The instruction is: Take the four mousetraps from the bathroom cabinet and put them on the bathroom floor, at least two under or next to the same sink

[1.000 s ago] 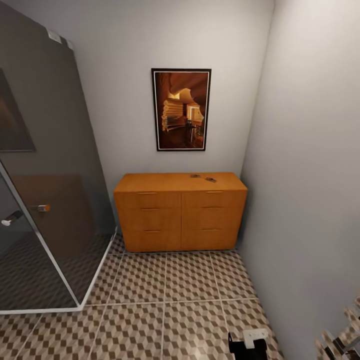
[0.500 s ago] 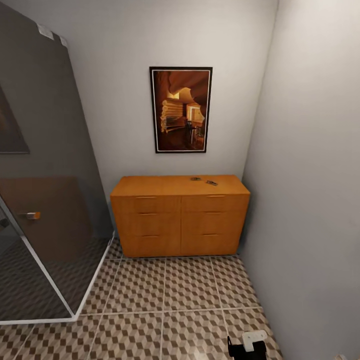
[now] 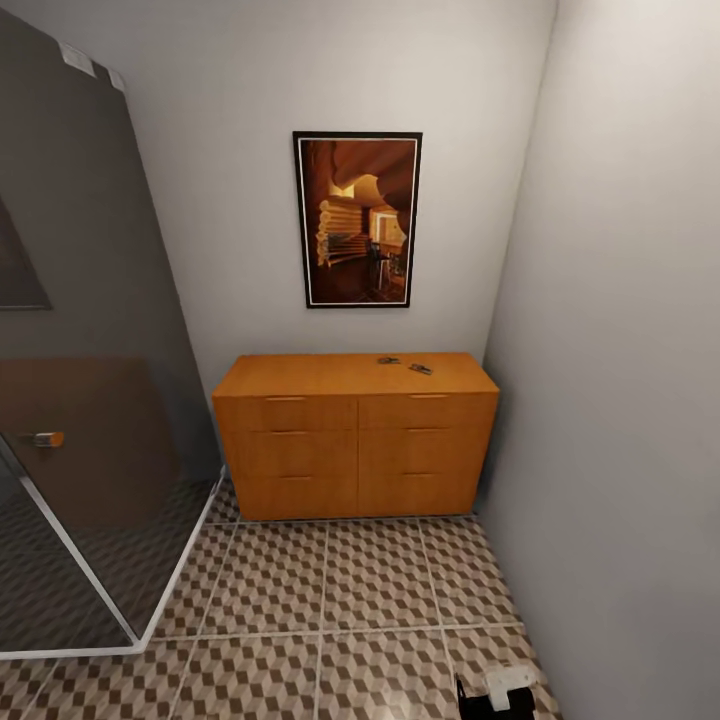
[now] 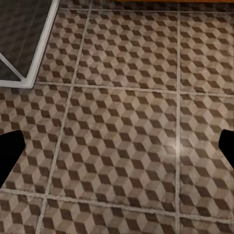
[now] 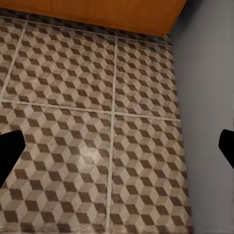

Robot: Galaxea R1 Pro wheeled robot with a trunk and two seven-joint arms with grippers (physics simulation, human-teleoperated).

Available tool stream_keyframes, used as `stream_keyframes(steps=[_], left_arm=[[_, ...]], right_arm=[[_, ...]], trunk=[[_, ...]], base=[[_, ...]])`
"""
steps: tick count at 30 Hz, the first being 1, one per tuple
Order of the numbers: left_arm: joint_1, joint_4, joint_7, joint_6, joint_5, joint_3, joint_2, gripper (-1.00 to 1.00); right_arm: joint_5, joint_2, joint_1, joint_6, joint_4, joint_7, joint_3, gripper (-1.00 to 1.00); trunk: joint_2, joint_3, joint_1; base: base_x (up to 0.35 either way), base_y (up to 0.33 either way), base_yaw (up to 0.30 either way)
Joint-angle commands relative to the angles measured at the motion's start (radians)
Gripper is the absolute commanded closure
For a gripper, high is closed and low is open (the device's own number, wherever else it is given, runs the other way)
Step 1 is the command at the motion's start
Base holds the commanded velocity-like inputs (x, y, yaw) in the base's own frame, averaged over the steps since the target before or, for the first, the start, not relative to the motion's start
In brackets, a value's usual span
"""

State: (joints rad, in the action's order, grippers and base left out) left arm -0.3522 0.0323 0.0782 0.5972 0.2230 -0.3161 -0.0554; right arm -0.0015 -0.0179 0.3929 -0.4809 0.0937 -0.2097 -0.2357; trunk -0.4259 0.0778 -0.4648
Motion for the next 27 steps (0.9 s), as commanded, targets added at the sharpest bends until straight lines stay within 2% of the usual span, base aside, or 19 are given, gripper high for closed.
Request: stream_keyframes(steps=[1,3,4,6,8,14,22,27], left_arm=[[-0.008,0.0,0.002,0.0,0.016,0.003,0.005,-1.0],[-0.019,0.005,-0.009,-0.012,0.009,0.016,0.015,-1.0],[-0.024,0.009,-0.015,-0.017,0.004,0.023,0.009,-1.0],[-0.013,0.013,-0.026,-0.028,-0.008,0.01,-0.002,-1.0],[-0.002,0.014,-0.014,-0.017,-0.021,-0.003,-0.013,-1.0],[0.033,0.013,0.02,0.017,-0.052,-0.036,0.021,-1.0],[0.078,0.014,0.064,0.04,-0.054,-0.082,0.044,-1.0],[0.107,0.014,0.092,0.042,-0.056,-0.11,0.072,-1.0]], right_arm=[[-0.006,0.006,-0.005,0.004,-0.007,-0.003,-0.014,-1.0],[-0.018,0.014,-0.016,0.014,-0.013,0.008,-0.023,-1.0],[-0.024,0.008,-0.022,0.008,-0.013,0.014,-0.029,-1.0],[-0.035,-0.001,-0.011,-0.002,-0.015,0.022,-0.018,-1.0],[-0.022,-0.008,0.0,-0.011,-0.026,0.011,-0.008,-1.0],[0.008,-0.014,0.031,-0.018,-0.041,-0.023,0.015,-1.0],[0.012,-0.013,0.019,-0.024,-0.047,-0.027,0.018,-1.0],[0.012,-0.009,0.013,-0.025,-0.047,-0.028,0.018,-1.0]], trunk=[[-0.002,0.002,-0.001],[-0.002,0.002,-0.001],[-0.002,0.002,-0.001],[-0.002,0.002,-0.001],[-0.002,0.002,-0.001],[-0.002,0.002,-0.001],[-0.002,0.002,-0.001],[-0.002,0.002,-0.001]], base=[[0.0,0.0,0.0],[0.0,0.0,0.0],[0.0,0.0,0.0],[0.0,0.0,0.0],[0.0,0.0,0.0],[0.0,0.0,0.0],[0.0,0.0,0.0],[0.0,0.0,0.0]])
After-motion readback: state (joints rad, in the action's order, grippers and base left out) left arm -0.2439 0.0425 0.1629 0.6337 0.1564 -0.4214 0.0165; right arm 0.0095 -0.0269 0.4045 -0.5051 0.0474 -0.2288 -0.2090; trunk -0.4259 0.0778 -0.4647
